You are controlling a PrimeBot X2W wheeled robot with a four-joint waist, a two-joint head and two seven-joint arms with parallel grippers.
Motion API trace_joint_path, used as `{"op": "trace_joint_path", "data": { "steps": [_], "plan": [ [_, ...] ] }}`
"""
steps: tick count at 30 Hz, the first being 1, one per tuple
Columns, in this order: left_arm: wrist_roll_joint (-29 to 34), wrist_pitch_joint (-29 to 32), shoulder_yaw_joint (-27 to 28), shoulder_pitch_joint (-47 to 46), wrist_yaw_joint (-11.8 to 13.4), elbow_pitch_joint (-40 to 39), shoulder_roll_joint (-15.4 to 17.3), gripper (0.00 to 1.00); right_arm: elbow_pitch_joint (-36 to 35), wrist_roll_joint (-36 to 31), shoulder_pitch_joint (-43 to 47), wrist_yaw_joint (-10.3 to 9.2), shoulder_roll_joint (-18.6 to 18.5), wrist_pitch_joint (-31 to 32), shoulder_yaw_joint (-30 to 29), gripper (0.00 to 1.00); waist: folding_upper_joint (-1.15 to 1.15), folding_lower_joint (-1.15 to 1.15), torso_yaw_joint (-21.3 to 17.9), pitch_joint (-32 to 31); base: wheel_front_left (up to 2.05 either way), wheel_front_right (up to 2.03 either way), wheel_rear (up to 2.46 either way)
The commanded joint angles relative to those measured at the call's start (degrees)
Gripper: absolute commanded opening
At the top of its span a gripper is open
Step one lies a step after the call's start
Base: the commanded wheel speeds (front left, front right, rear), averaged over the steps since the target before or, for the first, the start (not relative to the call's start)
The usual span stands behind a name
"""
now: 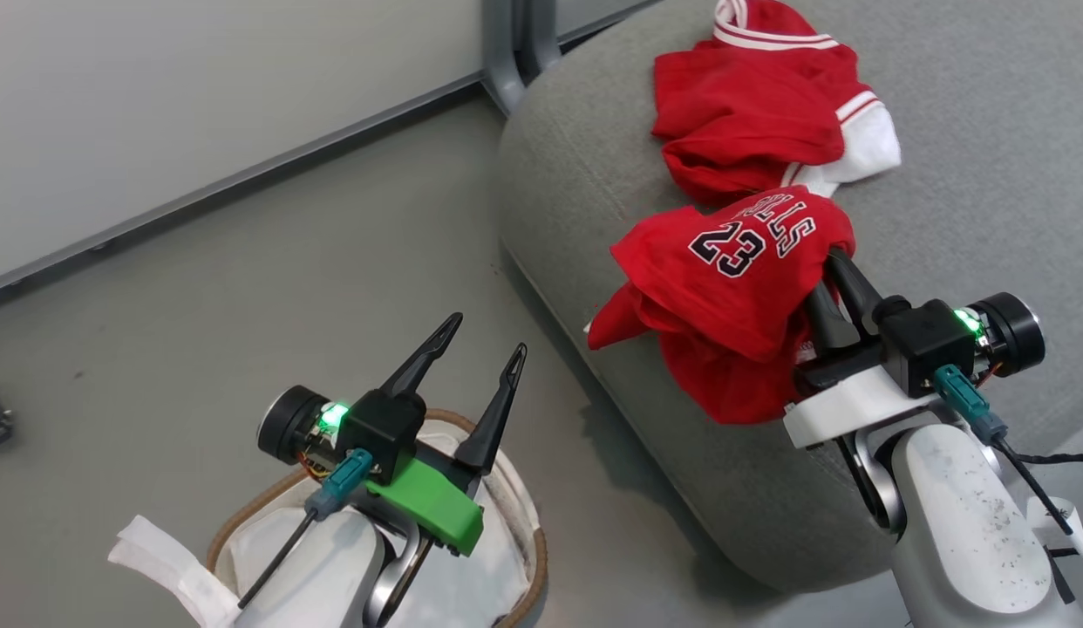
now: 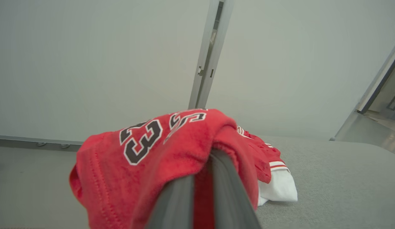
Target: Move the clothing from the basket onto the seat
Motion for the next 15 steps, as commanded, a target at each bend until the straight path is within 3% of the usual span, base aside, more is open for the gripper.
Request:
{"op": "trace_joint_path", "data": {
  "steps": [1, 7, 15],
  "plan": [
    [0.3, -0.1, 0.0, -1.2, -0.2, 0.4, 0.2, 1.0, -0.4, -0.1, 0.8, -0.08, 0.5, -0.3, -0.4, 0.0, -0.01, 0.0, -6.0, 4.5, 0.0, 0.0, 0.0],
    [1.0, -0.1, -0.7, -2.4, -0.6, 1.1, -0.3, 1.0, -0.6, 0.5, -0.4, -0.08, 1.5, -0.3, -1.9, 0.0, -0.01, 0.0, -6.8, 5.7, 0.0, 0.0, 0.0],
    [1.6, -0.1, -1.3, -4.1, -0.9, 0.6, -0.5, 1.0, -0.4, 0.8, -8.6, -0.08, 1.5, -0.3, -0.7, 0.0, -0.01, 0.0, -3.8, 8.4, 0.0, 0.0, 0.0]
  ]
}}
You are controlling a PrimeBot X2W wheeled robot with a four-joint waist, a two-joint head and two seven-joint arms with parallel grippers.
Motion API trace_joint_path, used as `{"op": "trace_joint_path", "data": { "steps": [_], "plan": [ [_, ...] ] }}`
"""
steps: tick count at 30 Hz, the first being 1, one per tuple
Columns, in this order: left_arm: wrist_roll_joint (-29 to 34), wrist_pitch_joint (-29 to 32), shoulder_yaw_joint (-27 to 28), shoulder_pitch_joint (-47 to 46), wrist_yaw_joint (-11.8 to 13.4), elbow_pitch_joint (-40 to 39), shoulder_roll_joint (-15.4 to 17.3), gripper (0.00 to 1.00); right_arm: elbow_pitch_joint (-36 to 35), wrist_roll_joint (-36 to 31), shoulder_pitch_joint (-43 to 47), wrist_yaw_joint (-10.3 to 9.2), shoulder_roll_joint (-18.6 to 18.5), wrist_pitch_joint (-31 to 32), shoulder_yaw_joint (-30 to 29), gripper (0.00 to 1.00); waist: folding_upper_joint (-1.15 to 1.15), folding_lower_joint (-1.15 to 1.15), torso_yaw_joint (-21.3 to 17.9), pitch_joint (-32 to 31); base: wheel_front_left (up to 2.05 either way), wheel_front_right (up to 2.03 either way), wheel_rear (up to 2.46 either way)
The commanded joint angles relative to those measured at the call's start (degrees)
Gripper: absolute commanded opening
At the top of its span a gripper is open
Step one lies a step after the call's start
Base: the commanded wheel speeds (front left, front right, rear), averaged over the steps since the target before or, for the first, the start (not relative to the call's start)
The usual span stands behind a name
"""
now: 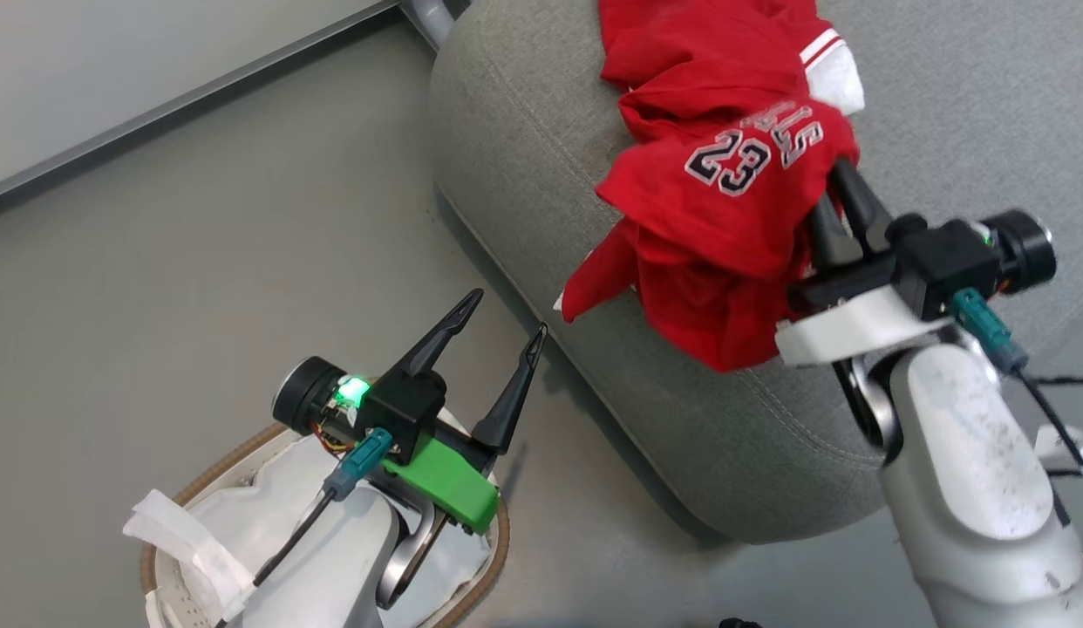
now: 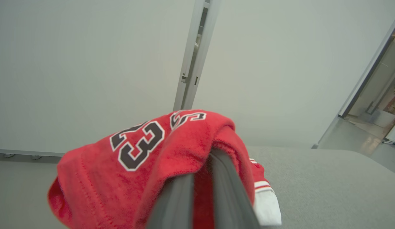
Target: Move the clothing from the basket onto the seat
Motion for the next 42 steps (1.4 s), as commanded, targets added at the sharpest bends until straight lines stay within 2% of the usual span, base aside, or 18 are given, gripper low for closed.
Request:
{"op": "trace_joint_path", "data": {
  "steps": [1, 5, 8, 15, 19, 24, 26, 31, 40, 41, 42],
  "plan": [
    [0.6, -0.1, 0.2, -1.0, -0.2, -0.3, 0.6, 1.0, -0.4, -0.4, -3.3, -0.08, -0.7, -0.3, 0.4, 0.0, 0.0, 0.0, 1.7, 1.6, 0.0, 0.0, 0.0],
    [1.3, -0.1, 0.1, -1.7, -0.3, -0.6, 0.7, 1.0, 0.5, -1.3, -13.5, -0.08, -4.0, -0.3, -0.5, 0.0, 0.0, 0.0, 4.3, 3.5, 0.0, 0.0, 0.0],
    [1.6, -0.1, 0.1, -2.0, -0.3, -1.0, 0.3, 1.0, 2.3, -2.1, -20.6, -0.09, -6.7, -0.3, -3.4, 0.0, 0.0, 0.0, 6.5, 4.8, 0.0, 0.0, 0.0],
    [2.3, -0.1, -0.4, -2.5, -0.4, -2.1, -0.7, 1.0, 14.0, -5.6, -33.9, -0.08, -15.8, -0.3, -12.3, 0.0, 0.0, 0.0, 13.1, 7.5, 0.0, 0.0, 0.0],
    [2.9, -0.1, -0.3, -2.8, -0.4, -3.0, -1.0, 1.0, 19.7, -7.2, -37.2, -0.08, -21.1, -0.3, -15.7, 0.0, 0.0, 0.0, 16.2, 9.6, 0.0, 0.0, 0.0],
    [3.9, -0.1, -0.4, -3.2, -0.4, -3.6, -0.8, 1.0, 27.4, -8.2, -36.2, -0.09, -24.4, -0.2, -17.5, 0.0, 0.0, 0.0, 18.4, 12.0, 0.0, 0.0, 0.0],
    [4.2, -0.1, -0.5, -3.7, -0.4, -3.8, -0.7, 1.0, 30.6, -8.9, -35.0, -0.08, -24.7, -0.2, -18.4, 0.0, 0.0, 0.0, 18.8, 13.0, 0.0, 0.0, 0.0],
    [4.8, -0.1, -0.7, -4.8, -0.4, -3.4, -0.3, 1.0, 37.3, -11.0, -32.7, -0.08, -22.7, -0.2, -19.2, 0.0, 0.0, 0.0, 19.0, 14.3, 0.0, 0.0, 0.0],
    [4.1, -0.1, 0.2, -4.3, -0.2, -2.3, 0.3, 1.0, 41.9, -12.6, -30.0, -0.08, -17.8, -0.2, -19.9, 0.0, 0.0, 0.0, 16.4, 12.7, 0.0, 0.0, 0.0],
    [3.9, -0.1, 0.2, -4.1, -0.2, -2.2, 0.3, 1.0, 42.0, -12.7, -29.7, -0.08, -17.3, -0.2, -20.1, 0.14, 0.0, 0.0, 16.0, 12.3, 0.0, 0.0, 0.0],
    [3.8, -0.1, 0.4, -3.9, -0.2, -2.0, 0.2, 1.0, 42.0, -12.7, -29.3, -0.08, -16.8, -0.2, -20.2, 0.39, 0.0, 0.0, 15.7, 11.9, 0.0, 0.0, 0.0]
  ]
}}
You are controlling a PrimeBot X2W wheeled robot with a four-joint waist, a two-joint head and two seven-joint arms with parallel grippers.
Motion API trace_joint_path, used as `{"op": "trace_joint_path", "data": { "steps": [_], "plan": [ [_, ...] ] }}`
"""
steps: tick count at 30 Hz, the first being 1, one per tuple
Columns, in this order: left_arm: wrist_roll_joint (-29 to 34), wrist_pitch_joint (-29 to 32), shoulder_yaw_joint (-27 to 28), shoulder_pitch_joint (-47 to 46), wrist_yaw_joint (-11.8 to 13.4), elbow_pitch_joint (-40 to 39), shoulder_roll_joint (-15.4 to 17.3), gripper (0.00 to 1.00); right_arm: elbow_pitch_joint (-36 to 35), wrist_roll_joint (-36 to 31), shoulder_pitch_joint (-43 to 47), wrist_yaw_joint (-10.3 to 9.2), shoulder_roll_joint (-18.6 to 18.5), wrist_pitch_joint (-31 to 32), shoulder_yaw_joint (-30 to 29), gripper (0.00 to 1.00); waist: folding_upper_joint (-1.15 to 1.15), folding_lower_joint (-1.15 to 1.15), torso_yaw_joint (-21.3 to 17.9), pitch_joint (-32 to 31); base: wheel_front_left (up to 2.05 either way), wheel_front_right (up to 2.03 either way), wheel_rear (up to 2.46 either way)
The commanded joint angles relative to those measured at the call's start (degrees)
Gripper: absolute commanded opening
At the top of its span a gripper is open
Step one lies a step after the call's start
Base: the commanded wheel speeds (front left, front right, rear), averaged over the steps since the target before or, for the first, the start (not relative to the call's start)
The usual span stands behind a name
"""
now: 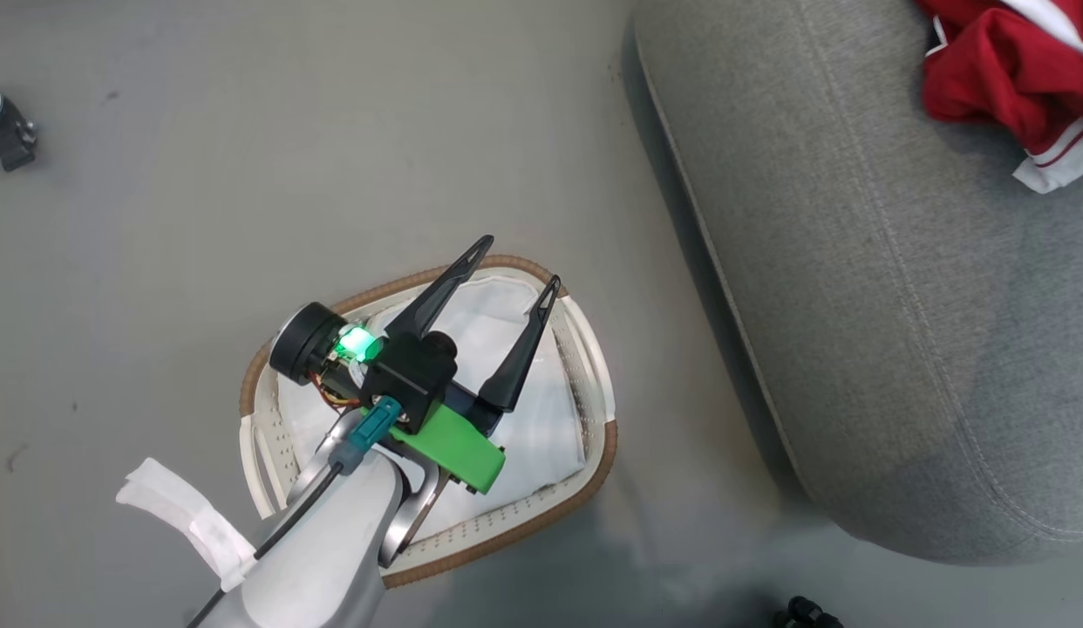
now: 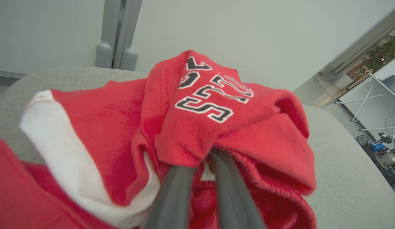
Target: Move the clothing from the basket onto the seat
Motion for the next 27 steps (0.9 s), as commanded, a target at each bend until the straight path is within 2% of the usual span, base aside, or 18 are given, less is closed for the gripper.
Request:
{"op": "trace_joint_path", "data": {
  "steps": [1, 2, 15, 23, 27],
  "plan": [
    [-0.2, -0.1, 0.4, 0.6, 0.0, 0.2, 0.1, 1.0, 0.0, 0.4, 1.3, -0.08, 0.6, -0.1, -0.2, 0.78, 0.0, -0.01, -1.3, -1.5, 0.0, 0.0, 0.0],
    [-0.5, -0.1, 0.8, 0.8, 0.2, 0.2, -0.1, 1.0, -0.1, 0.3, 1.8, -0.08, 1.3, -0.1, -0.1, 1.0, 0.0, -0.01, -1.7, -2.1, 0.0, 0.0, 0.0],
    [-4.0, -0.1, 8.6, 5.7, 1.2, 1.8, -2.4, 1.0, -1.8, 2.1, 9.4, -0.08, 4.1, -0.1, 4.8, 1.0, 0.0, -0.01, -3.3, -13.9, 0.0, 0.0, 0.0],
    [-5.5, -0.1, 16.7, 10.6, 1.1, 0.7, -4.2, 1.0, -6.1, 6.0, 12.5, -0.08, 5.2, -0.1, 7.3, 1.0, 0.0, -0.01, -0.5, -21.3, 0.0, 0.0, 0.0],
    [-5.1, -0.1, 21.6, 13.7, 1.8, -0.1, -5.0, 1.0, -9.0, 8.0, 15.2, -0.08, 7.6, -0.1, 8.4, 1.0, 0.0, -0.01, 2.0, -24.0, 0.0, 0.0, 0.0]
  ]
}}
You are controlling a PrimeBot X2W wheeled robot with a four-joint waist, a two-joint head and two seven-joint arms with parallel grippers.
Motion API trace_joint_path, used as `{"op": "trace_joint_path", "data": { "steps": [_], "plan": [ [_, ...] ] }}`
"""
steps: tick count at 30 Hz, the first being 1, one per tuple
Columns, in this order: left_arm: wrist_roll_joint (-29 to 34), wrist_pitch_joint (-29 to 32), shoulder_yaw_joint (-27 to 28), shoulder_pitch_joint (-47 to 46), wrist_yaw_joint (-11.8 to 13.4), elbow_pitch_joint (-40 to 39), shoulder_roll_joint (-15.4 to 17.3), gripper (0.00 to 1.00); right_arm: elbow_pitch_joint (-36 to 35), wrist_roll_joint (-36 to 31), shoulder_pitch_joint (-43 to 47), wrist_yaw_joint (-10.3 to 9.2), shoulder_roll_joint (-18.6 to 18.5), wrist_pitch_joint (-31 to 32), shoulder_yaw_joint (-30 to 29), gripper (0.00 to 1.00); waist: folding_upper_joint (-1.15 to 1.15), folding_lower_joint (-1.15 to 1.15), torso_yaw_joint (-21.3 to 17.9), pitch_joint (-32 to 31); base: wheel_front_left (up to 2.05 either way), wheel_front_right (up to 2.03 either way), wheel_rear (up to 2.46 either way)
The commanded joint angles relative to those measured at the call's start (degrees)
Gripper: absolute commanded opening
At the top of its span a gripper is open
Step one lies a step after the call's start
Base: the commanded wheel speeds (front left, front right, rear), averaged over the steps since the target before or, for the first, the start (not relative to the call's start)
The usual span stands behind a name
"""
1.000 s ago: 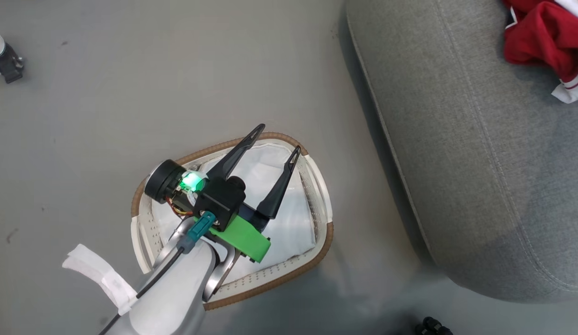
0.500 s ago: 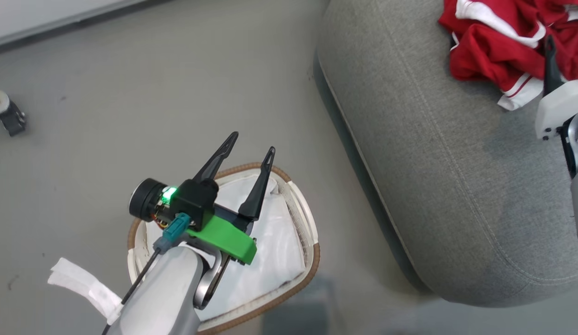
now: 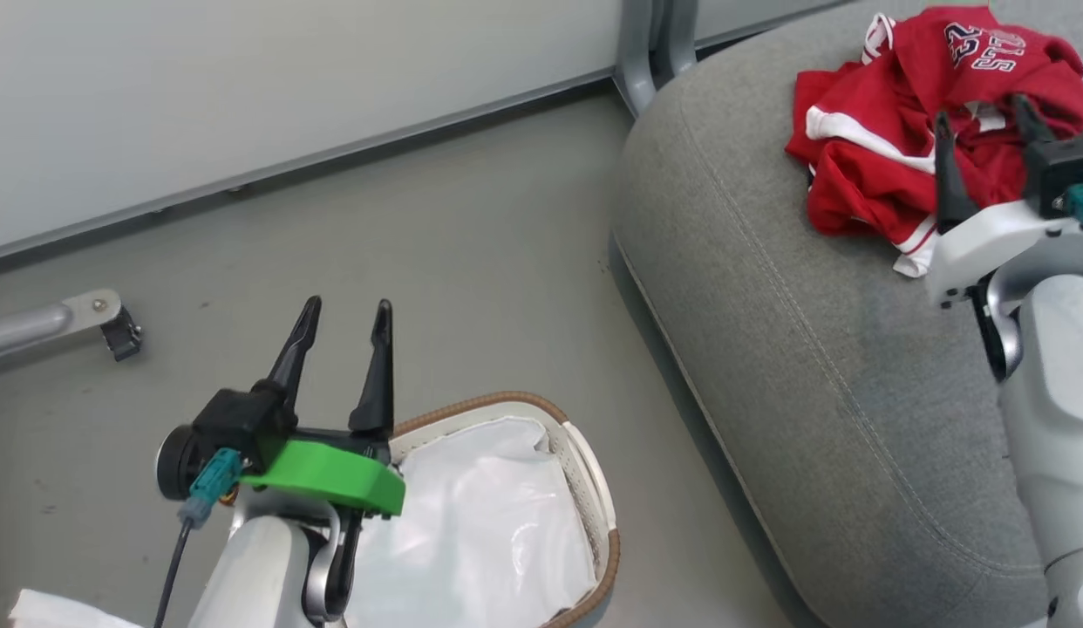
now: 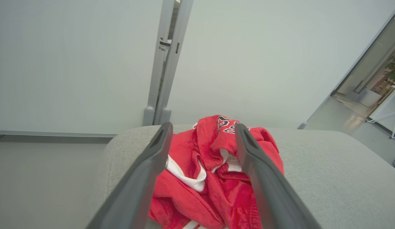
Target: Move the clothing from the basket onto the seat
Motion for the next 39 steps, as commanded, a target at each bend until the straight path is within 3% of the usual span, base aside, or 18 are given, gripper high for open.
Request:
{"op": "trace_joint_path", "data": {
  "steps": [1, 11, 17, 29, 39],
  "plan": [
    [0.3, -0.1, 1.6, 2.0, 0.5, -0.2, -0.1, 1.0, -1.2, 0.9, 1.9, -0.09, 0.6, -0.1, 0.3, 1.0, 0.0, 0.0, 3.9, -4.3, 0.0, 0.0, 0.0],
    [0.9, -0.1, 11.6, 9.8, 2.0, -1.7, -1.6, 1.0, -10.8, 3.6, 12.2, -0.08, 7.5, -0.1, 1.4, 1.0, 0.0, 0.0, 9.8, -6.1, 0.0, 0.0, 0.0],
    [1.1, -0.1, 14.3, 15.1, 1.7, -2.4, -2.0, 1.0, -17.5, 5.2, 22.8, -0.08, 10.0, -0.1, 3.5, 1.0, 0.0, 0.0, 12.4, -8.3, 0.0, 0.0, 0.0],
    [-1.0, 0.0, 10.6, 19.7, 2.3, -2.2, -2.0, 1.0, -25.3, 10.3, 35.5, -0.08, 10.1, -0.1, 6.1, 1.0, 0.0, 0.0, 13.2, -10.9, 0.0, 0.0, 0.0],
    [-1.3, 0.0, 9.2, 20.8, 3.2, -1.9, -2.0, 1.0, -25.9, 12.4, 38.9, -0.08, 10.1, -0.1, 7.1, 1.0, 0.0, 0.0, 12.7, -11.7, 0.0, 0.0, 0.0]
  ]
}}
